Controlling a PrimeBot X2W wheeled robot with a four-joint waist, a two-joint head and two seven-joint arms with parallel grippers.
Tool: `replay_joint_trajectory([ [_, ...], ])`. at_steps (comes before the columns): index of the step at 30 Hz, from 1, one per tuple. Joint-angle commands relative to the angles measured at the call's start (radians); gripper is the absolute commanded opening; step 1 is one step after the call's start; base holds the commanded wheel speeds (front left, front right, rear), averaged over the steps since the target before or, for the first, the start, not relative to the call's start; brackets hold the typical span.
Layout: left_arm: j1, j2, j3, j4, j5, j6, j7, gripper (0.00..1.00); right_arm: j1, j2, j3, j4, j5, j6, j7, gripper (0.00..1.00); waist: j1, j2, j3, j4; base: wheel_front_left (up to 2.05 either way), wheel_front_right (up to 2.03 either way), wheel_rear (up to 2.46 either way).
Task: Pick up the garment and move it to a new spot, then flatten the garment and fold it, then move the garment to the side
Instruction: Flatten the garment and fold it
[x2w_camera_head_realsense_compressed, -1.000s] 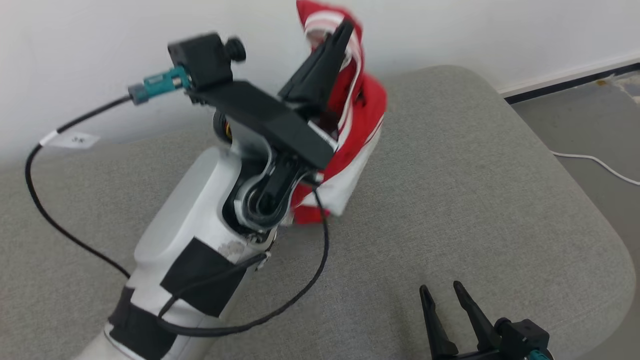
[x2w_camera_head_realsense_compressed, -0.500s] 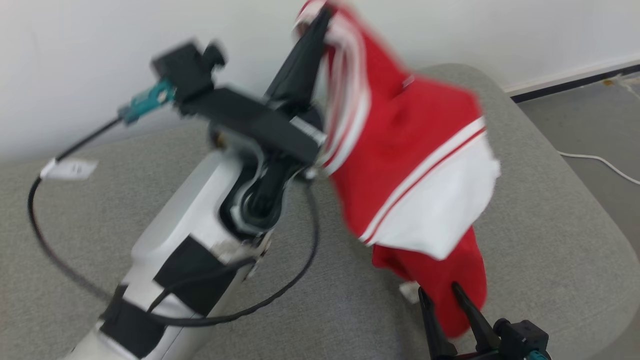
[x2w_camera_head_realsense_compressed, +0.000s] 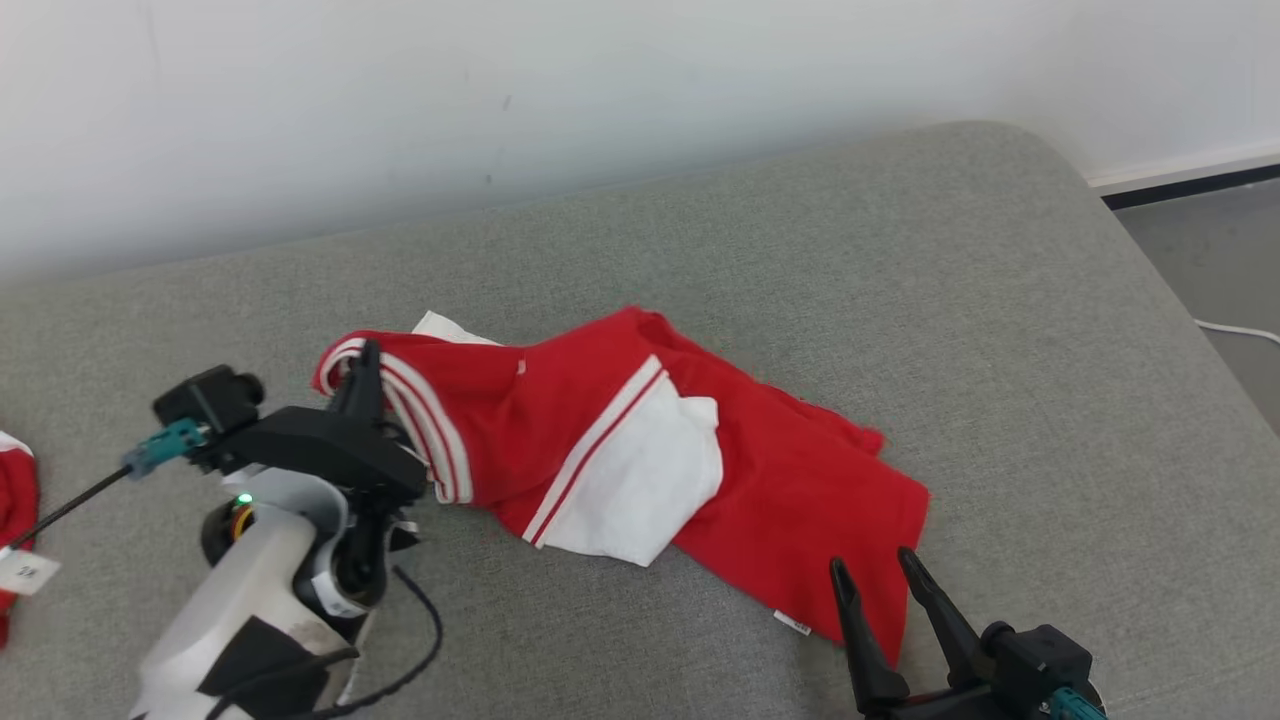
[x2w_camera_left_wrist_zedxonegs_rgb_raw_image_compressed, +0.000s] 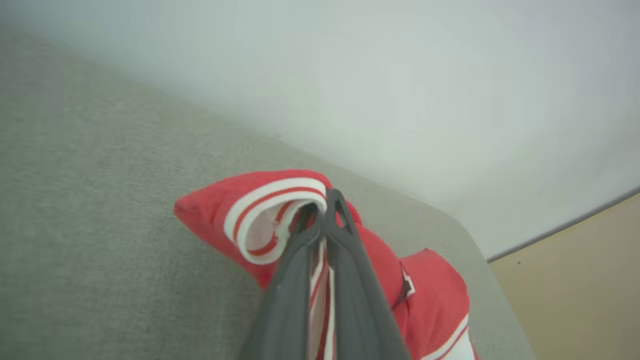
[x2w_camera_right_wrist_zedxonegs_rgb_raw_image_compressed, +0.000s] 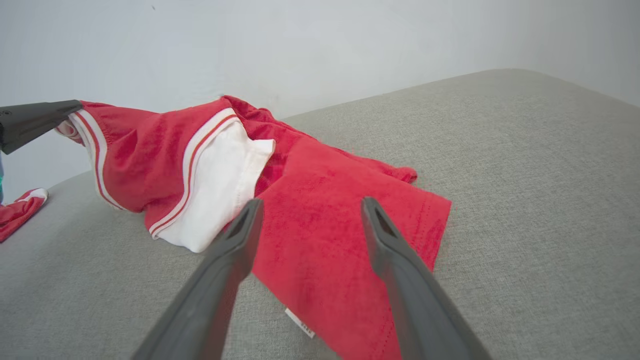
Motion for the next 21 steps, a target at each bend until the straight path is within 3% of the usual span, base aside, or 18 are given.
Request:
replay_joint_trajectory([
  [1, 0.016, 0.018, 0.024, 0.021, 0.014, 0.013, -0.014, 0.0, 0.004, -0.001, 0.002, -0.007, -0.011, -0.002, 0.005, 1.0, 0.0, -0.0001, 0.004, 0.006, 0.0, 0.0, 0.0],
  [10, 0.017, 0.039, 0.103, 0.052, 0.098, 0.056, -0.03, 0.0, 0.013, 0.0, -0.002, -0.026, -0.019, -0.002, 0.022, 1.0, 0.0, -0.0001, 0.012, 0.015, 0.0, 0.0, 0.0],
  [11, 0.016, 0.043, 0.109, 0.055, 0.115, 0.059, -0.03, 0.28, 0.012, 0.0, -0.002, -0.029, -0.02, -0.002, 0.024, 1.0, 0.0, -0.0001, 0.013, 0.016, 0.0, 0.0, 0.0],
  [12, 0.016, 0.046, 0.117, 0.056, 0.134, 0.064, -0.03, 0.74, 0.011, 0.0, -0.002, -0.031, -0.02, -0.002, 0.026, 1.0, 0.0, -0.0001, 0.014, 0.016, 0.0, 0.0, 0.0],
  [13, 0.02, 0.046, 0.125, 0.058, 0.155, 0.069, -0.029, 1.0, 0.01, 0.0, 0.0, -0.034, -0.02, -0.002, 0.028, 1.0, 0.0, -0.0001, 0.014, 0.017, 0.0, 0.0, 0.0],
  [21, 0.094, 0.025, 0.104, 0.07, 0.218, 0.077, -0.008, 1.0, 0.024, 0.0, -0.016, -0.033, -0.009, -0.002, 0.026, 1.0, 0.0, -0.0001, -0.005, 0.045, 0.0, 0.0, 0.0],
])
